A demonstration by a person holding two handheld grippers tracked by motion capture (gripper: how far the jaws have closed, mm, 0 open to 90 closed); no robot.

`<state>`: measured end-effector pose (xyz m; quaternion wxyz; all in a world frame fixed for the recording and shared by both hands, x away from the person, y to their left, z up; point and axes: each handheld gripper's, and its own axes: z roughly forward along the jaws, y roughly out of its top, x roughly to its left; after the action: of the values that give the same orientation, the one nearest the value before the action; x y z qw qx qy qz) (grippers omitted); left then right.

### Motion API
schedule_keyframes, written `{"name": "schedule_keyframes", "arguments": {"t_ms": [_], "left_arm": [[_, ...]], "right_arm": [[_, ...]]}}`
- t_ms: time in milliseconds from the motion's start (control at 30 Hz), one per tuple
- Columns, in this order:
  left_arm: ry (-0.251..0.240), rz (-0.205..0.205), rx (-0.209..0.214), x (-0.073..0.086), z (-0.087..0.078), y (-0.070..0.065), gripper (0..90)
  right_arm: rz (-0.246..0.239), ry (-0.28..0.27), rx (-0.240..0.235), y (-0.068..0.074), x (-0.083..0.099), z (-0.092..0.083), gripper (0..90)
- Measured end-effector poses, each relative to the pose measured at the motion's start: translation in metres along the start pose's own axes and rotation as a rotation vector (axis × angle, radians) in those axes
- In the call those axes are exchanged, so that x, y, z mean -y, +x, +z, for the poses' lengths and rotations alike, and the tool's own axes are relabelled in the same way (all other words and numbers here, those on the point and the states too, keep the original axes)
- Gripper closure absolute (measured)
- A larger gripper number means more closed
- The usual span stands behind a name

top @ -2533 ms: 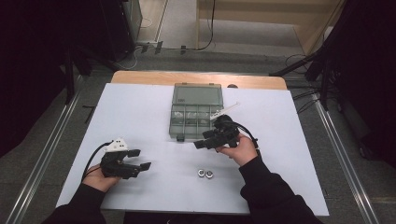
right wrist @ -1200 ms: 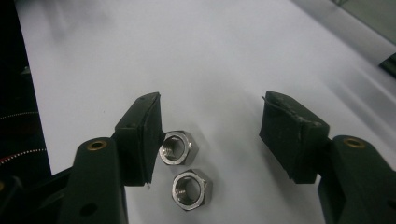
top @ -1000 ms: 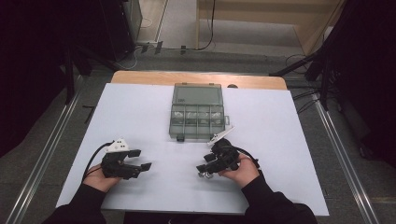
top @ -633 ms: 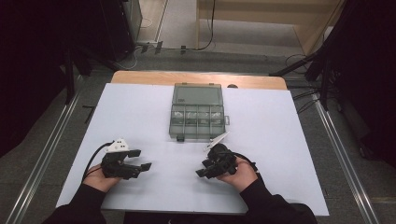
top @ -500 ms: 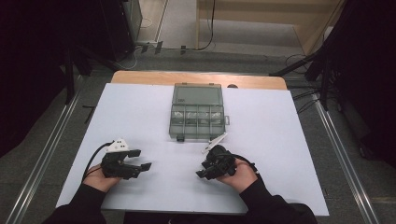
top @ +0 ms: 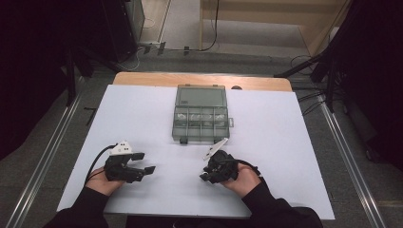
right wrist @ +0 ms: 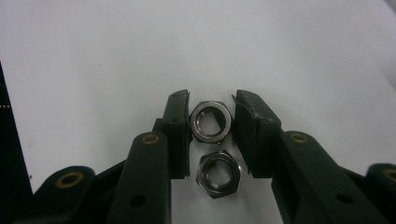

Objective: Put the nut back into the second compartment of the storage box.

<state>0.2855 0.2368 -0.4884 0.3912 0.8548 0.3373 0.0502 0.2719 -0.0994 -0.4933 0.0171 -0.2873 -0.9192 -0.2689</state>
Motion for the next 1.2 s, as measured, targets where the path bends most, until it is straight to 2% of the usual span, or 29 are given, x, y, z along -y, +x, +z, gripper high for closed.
{"name": "schedule_keyframes", "arguments": {"t_ms": [33, 233, 333, 533, 733, 1200], "left_arm": [[-0.003, -0.003, 0.000, 0.000, 0.000, 0.000, 27.2], [-0.007, -0.009, 0.002, 0.000, 0.000, 0.002, 27.2], [-0.004, -0.008, 0.001, 0.000, 0.000, 0.002, 27.1], [-0.005, -0.007, 0.001, 0.000, 0.000, 0.002, 27.2], [-0.005, -0.012, 0.001, 0.000, -0.001, 0.002, 27.2], [-0.007, -0.015, 0.000, 0.001, -0.001, 0.002, 27.1]], "right_arm": [[0.011, 0.005, -0.004, -0.001, -0.001, 0.000, 68.1], [0.100, -0.003, -0.096, -0.013, 0.000, -0.002, 68.5], [0.113, 0.000, -0.112, -0.016, 0.000, -0.002, 68.5], [0.156, -0.034, -0.167, -0.022, 0.000, -0.005, 68.6], [0.179, -0.065, -0.173, -0.029, -0.002, -0.010, 68.5], [0.206, -0.094, -0.174, -0.038, -0.011, -0.014, 68.5]]}}
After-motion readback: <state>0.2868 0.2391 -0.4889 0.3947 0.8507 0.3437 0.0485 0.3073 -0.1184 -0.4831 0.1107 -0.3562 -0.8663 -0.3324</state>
